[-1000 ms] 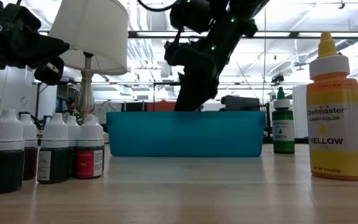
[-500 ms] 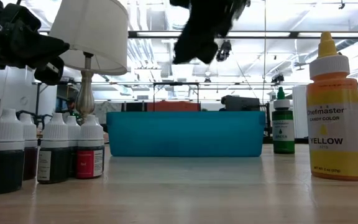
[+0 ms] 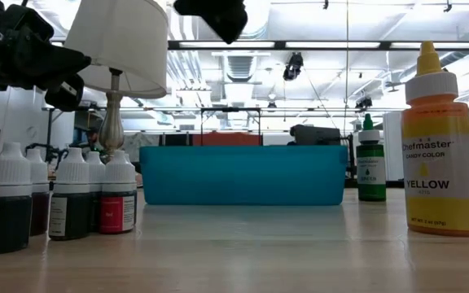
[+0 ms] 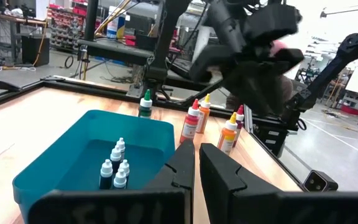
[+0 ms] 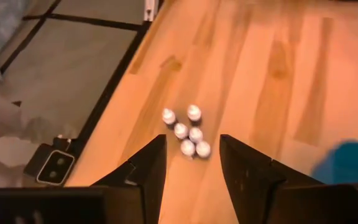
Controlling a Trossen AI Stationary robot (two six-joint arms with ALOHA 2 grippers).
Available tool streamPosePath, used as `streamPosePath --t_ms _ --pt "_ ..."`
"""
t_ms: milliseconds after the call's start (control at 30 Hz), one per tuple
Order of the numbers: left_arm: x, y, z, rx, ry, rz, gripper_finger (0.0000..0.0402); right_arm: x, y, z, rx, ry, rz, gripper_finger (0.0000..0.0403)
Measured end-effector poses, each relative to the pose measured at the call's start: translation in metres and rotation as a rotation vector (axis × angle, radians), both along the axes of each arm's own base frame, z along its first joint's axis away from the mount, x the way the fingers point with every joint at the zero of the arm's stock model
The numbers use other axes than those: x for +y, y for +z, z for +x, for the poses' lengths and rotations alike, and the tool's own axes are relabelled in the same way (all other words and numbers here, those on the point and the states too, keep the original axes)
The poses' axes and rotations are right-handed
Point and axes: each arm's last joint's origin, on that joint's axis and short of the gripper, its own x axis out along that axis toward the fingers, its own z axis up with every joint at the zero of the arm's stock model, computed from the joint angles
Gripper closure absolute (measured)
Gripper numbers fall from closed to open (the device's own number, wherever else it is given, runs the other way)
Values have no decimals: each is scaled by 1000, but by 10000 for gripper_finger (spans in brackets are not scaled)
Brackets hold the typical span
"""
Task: Pick & Place food coloring
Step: Put the top small red food coloring bottle into the blue bin
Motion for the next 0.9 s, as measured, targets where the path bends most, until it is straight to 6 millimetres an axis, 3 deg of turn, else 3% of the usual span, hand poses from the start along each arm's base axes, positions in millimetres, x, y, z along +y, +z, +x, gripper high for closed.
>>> streamPosePath --t_ms 500,900 --pt "0 0 0 1 -1 0 402 17 -30 45 95 141 -105 259" --pt "0 0 0 1 0 0 402 21 -60 61 167 180 -165 266"
